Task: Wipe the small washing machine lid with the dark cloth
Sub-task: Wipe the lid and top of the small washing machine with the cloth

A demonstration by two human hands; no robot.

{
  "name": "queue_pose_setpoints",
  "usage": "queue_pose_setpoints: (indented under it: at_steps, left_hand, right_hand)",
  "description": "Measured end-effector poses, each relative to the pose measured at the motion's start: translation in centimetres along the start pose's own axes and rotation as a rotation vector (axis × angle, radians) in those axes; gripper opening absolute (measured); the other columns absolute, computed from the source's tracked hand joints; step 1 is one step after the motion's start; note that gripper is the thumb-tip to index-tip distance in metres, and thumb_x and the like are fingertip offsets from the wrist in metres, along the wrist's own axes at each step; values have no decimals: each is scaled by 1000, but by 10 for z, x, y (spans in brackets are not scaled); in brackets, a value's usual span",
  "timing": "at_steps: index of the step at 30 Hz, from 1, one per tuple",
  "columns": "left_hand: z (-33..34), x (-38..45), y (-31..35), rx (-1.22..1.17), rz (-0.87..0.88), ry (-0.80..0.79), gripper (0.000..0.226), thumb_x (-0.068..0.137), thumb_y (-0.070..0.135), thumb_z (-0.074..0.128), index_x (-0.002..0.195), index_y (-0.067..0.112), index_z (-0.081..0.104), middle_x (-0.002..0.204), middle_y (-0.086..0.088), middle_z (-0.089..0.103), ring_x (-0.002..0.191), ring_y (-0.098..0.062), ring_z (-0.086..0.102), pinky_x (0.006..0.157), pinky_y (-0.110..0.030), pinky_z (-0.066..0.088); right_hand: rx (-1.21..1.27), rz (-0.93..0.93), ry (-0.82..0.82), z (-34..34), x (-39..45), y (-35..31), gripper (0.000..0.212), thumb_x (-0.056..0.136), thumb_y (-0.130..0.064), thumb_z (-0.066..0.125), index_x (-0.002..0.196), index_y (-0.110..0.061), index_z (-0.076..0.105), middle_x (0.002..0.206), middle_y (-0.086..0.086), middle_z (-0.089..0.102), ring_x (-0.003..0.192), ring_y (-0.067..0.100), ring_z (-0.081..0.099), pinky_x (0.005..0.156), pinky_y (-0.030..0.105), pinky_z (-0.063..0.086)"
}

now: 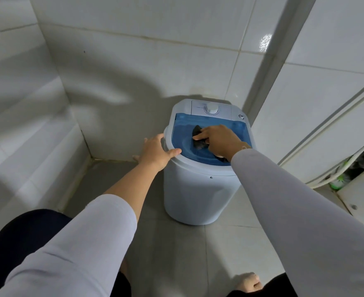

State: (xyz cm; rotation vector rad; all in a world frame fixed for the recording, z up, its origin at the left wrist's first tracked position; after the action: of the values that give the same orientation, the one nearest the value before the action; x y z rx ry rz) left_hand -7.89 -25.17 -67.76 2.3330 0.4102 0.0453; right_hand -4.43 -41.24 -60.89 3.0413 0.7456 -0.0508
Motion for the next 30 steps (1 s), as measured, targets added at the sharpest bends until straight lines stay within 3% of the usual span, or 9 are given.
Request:
queue_pose_setpoints:
  at_steps: [19,26,30]
  left_hand:
    - [-2,-2,2,39,-5,31,79,81,53,65,146,23,33,150,-12,36,139,-34,34,108,-62,31]
    - [0,-1,-1,52,-24,21,78,81,56,64,145,25,33,151,-11,35,139,-34,34,108,-63,29]
    - [1,0,0,56,-24,11,77,81,56,63,145,25,33,151,-12,35,140,-35,32,107,-63,30]
  right_hand:
    - [21,265,17,5,-62,105,52,93,-2,40,134,-31,53,140,4,55,124,30,51,108,35,40]
    - [0,316,5,5,-73,116,46,96,-9,38,134,-30,53,134,7,59,118,31,53,99,33,43]
    - [-10,367,12,-6,-73,119,41,95,-11,39,128,-23,60,121,11,63,108,31,58,79,29,42]
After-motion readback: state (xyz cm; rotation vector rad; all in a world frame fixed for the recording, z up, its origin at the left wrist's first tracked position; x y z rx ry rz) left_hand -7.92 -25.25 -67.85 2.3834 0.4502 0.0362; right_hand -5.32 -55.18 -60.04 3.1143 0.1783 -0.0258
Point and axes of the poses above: each hand's wrist, its own x-axis towards the middle knuckle, its own z-axis out of the palm, y = z × x, the point moved 9 cm from there along x, towards the middle knuckle
